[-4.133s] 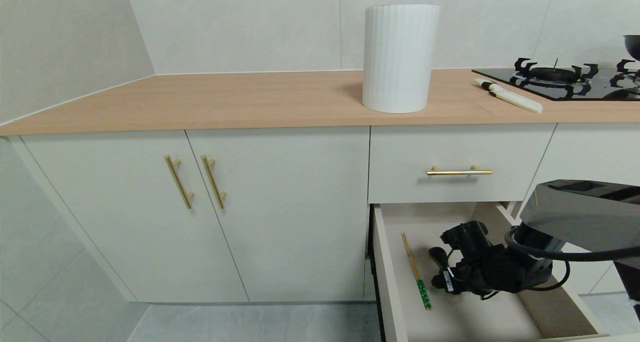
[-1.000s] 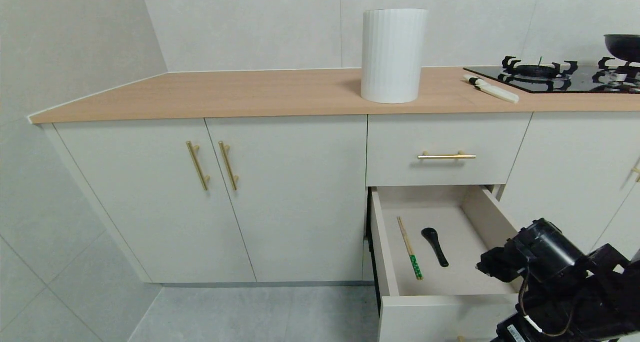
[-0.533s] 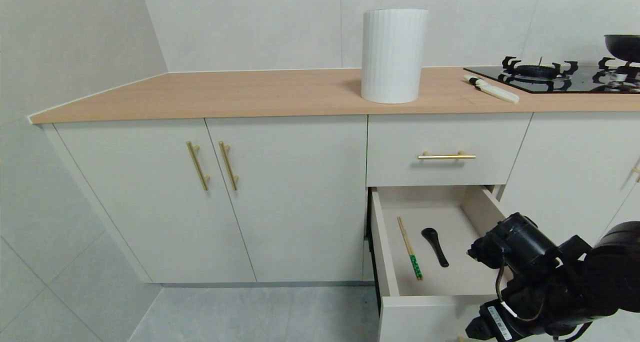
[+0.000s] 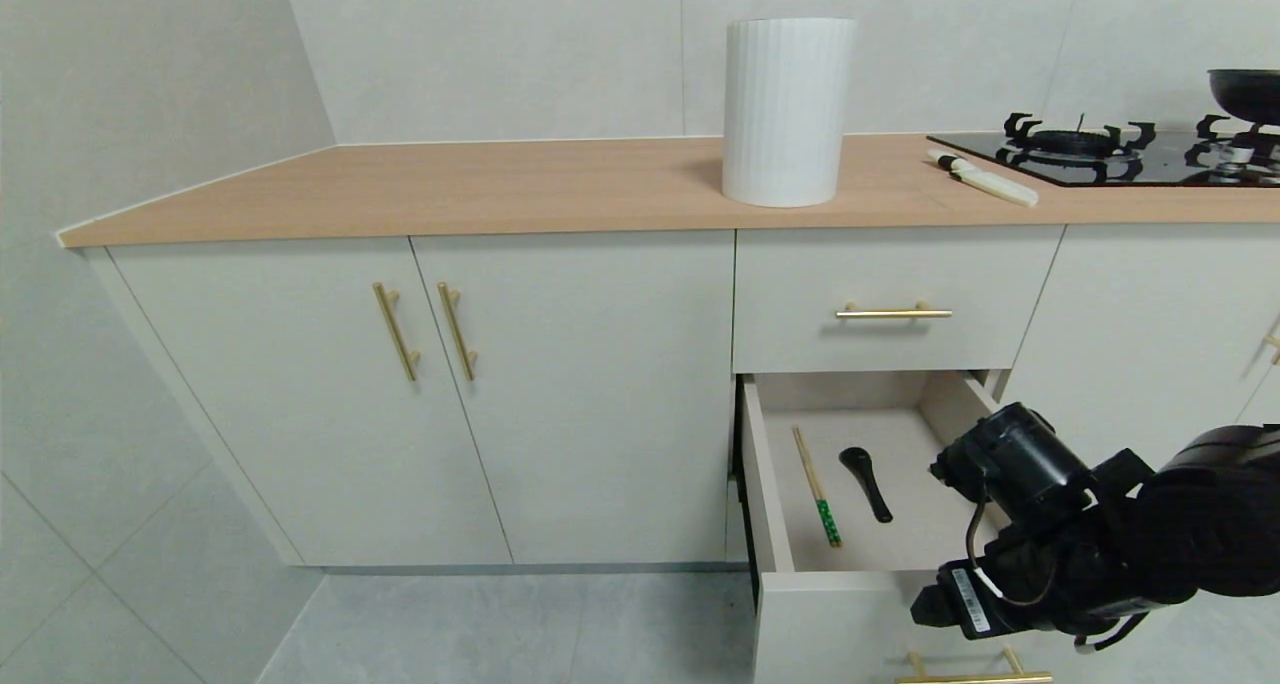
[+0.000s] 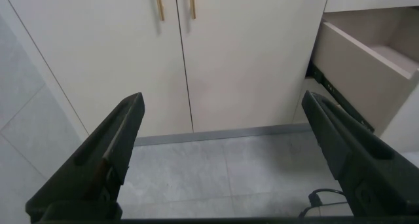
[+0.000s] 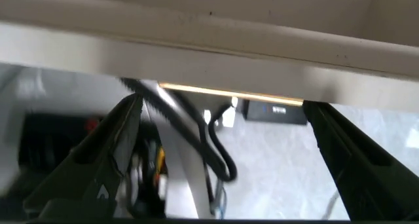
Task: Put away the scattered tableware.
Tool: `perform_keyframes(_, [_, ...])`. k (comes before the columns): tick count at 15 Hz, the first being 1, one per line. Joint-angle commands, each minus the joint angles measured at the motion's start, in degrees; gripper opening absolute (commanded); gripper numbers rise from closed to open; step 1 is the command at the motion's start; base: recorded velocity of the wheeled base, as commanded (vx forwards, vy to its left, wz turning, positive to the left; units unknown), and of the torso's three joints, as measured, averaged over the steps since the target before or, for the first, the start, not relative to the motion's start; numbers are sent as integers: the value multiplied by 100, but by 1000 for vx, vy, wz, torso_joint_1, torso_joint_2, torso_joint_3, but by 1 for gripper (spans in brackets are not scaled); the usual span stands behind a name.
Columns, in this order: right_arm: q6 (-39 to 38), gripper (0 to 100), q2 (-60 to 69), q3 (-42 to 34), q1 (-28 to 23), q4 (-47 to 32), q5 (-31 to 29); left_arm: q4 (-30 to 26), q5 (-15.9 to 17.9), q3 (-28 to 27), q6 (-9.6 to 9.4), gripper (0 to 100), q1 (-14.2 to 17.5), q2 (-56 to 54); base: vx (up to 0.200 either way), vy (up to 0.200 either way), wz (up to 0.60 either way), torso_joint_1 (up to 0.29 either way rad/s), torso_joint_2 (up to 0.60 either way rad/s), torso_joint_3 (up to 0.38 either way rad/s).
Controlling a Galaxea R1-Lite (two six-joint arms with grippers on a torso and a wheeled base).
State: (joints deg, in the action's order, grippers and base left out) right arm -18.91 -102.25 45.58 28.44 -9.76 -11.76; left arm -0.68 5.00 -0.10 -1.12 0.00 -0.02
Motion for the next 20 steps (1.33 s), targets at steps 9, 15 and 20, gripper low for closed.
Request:
perform_keyframes(9, [10, 100, -603, 109, -243, 1398, -54, -2, 1, 1, -2, 100, 0, 2, 0, 0, 0, 0, 0, 0])
perform_keyframes(15, [19, 100, -963, 434, -524, 1600, -151, -2, 1, 1, -2, 100, 0, 2, 0, 0, 0, 0, 0, 0])
perform_keyframes(20, [98, 100, -1411, 1146, -612, 1794, -283, -2, 1, 1, -2, 100, 0, 2, 0, 0, 0, 0, 0, 0])
